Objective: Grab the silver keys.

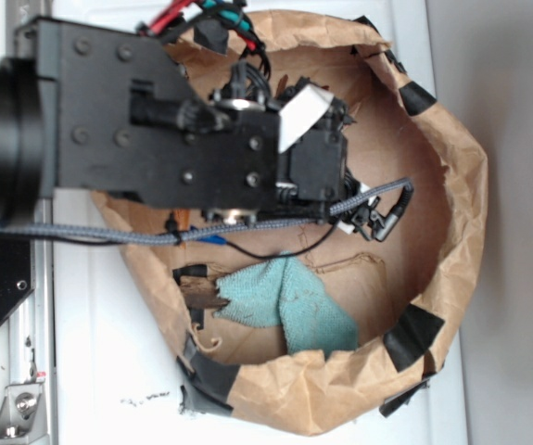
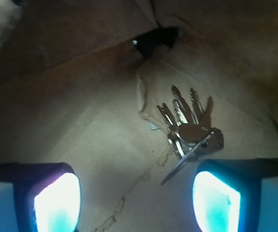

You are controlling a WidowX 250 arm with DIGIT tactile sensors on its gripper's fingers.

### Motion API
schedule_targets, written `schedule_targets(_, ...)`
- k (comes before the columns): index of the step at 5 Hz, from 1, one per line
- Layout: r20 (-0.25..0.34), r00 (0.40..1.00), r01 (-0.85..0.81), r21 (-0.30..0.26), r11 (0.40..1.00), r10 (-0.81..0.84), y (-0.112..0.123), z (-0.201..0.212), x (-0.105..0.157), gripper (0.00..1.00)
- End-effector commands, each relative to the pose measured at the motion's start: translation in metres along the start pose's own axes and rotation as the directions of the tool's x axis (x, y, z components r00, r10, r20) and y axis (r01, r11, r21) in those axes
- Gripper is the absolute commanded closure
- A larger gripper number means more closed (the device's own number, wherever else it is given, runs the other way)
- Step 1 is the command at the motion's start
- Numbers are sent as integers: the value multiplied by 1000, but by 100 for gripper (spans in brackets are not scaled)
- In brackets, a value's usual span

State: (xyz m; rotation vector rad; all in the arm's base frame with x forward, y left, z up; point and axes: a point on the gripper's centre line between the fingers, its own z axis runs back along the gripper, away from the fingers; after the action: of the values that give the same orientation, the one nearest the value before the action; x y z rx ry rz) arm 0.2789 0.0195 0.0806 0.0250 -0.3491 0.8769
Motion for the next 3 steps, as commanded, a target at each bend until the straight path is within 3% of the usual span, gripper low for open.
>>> schedule_targets(1, 39, 998, -52, -4, 999, 52, 11, 2, 16, 0)
schedule_targets(3, 48, 997, -65, 28, 997, 64, 28, -11, 19, 0)
